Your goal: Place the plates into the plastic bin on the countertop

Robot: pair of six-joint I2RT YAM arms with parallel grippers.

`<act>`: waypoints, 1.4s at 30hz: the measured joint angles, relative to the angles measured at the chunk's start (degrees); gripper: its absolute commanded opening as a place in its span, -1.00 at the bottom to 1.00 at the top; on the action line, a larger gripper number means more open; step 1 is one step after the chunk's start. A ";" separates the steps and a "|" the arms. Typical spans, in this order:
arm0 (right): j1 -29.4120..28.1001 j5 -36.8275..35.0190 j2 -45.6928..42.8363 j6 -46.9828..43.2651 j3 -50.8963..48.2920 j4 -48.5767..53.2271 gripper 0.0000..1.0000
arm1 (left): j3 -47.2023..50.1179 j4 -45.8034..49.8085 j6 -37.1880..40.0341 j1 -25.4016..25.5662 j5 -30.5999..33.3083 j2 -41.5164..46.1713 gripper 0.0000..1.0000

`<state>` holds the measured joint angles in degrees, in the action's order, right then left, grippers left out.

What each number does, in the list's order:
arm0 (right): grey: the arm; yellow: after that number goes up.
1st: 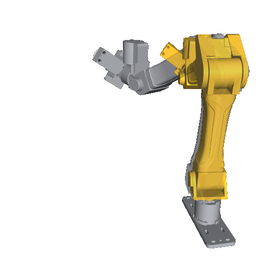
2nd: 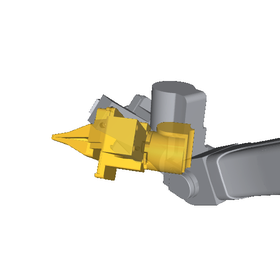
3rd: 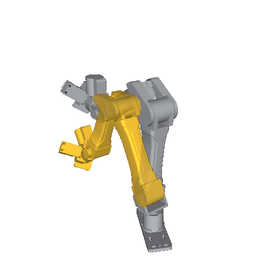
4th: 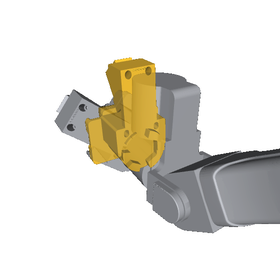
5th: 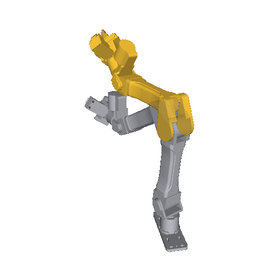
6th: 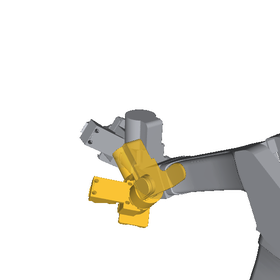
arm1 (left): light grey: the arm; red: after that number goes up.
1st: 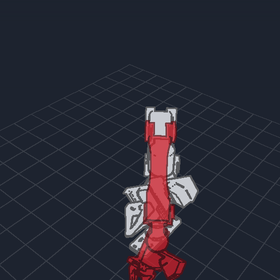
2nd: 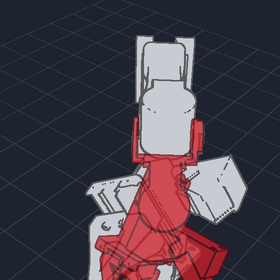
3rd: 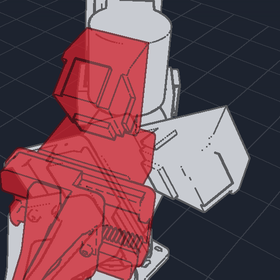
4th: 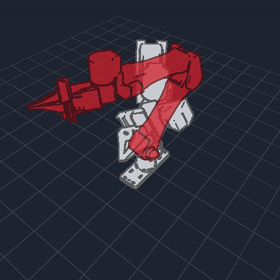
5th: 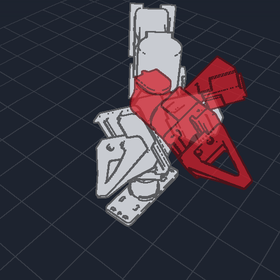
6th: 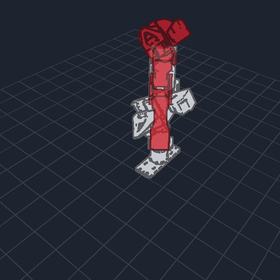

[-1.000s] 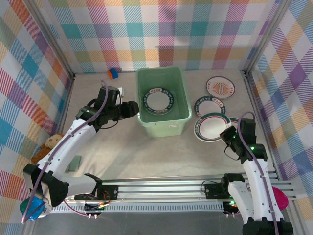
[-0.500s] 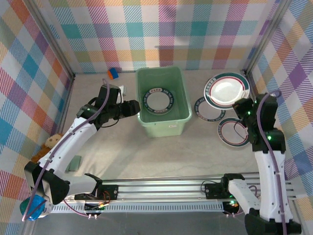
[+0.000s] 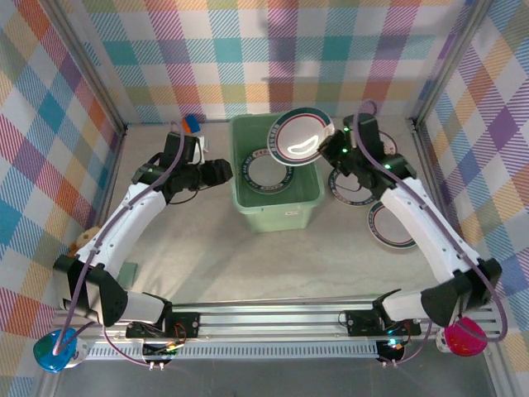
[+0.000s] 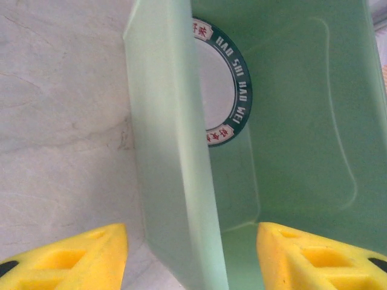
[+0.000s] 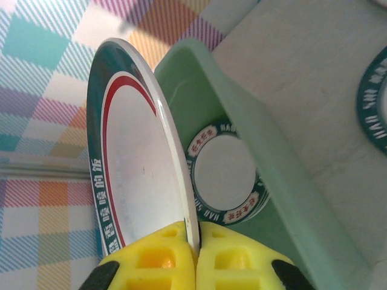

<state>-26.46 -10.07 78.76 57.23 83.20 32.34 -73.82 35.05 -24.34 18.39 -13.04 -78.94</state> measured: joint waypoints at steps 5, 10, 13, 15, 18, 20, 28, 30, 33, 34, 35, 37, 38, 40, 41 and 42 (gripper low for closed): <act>-4.92 -2.80 8.17 3.87 4.11 0.00 -1.00 | -0.55 0.15 0.20 -2.71 -2.08 -0.63 0.16; -8.24 -5.33 15.78 7.76 7.78 -0.17 -1.00 | -1.14 0.33 0.87 -3.96 -3.85 -1.36 0.16; -9.33 -6.29 19.67 10.80 9.49 0.17 -1.00 | -1.14 0.96 1.57 -4.44 -4.48 -1.38 0.16; -10.03 -7.15 22.05 12.55 11.10 0.96 -1.00 | -1.14 1.03 1.88 -4.85 -4.63 -1.38 0.16; -10.86 -9.33 25.00 15.23 13.66 2.45 -1.00 | -1.14 1.40 2.29 -5.49 -4.96 -1.38 0.16; -11.15 -10.47 25.92 17.16 14.43 3.37 -1.00 | -1.14 1.77 2.51 -5.95 -5.03 -1.38 0.16; -11.41 -13.75 30.23 23.32 17.44 6.43 -1.00 | -3.02 2.71 2.78 -6.34 -5.60 -2.97 0.16; -11.41 -14.19 31.50 24.61 17.97 7.21 -1.00 | -3.52 2.78 2.80 -6.34 -5.81 -3.52 0.16; -11.45 -14.73 34.03 26.23 19.30 8.07 -1.00 | -4.07 2.95 2.97 -6.34 -6.01 -4.44 0.16; -11.45 -14.95 35.04 26.82 20.00 8.57 -1.00 | -4.13 3.17 2.99 -6.34 -6.03 -4.66 0.16; -11.50 -15.04 35.65 27.17 20.44 8.98 -1.00 | -4.24 3.48 2.99 -6.34 -6.03 -4.83 0.16; -11.52 -15.39 37.11 28.15 21.59 9.60 -1.00 | -4.44 3.93 3.06 -6.34 -6.03 -5.14 0.16; -11.56 -15.56 37.73 28.63 22.03 9.79 -1.00 | -4.48 3.98 3.17 -6.34 -6.03 -5.22 0.16; -11.74 -16.41 38.49 29.40 22.67 10.21 -1.00 | -4.87 4.02 3.23 -6.34 -6.03 -5.49 0.16; -11.76 -16.68 38.71 29.81 23.04 10.40 -1.00 | -5.11 4.07 3.34 -6.34 -6.05 -5.66 0.16; -11.78 -16.74 38.86 30.27 23.34 10.51 -1.00 | -5.20 4.02 3.43 -6.34 -6.05 -5.77 0.16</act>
<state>-38.24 -26.81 117.62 87.50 106.54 42.85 -79.02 39.07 -20.91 12.05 -19.09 -84.71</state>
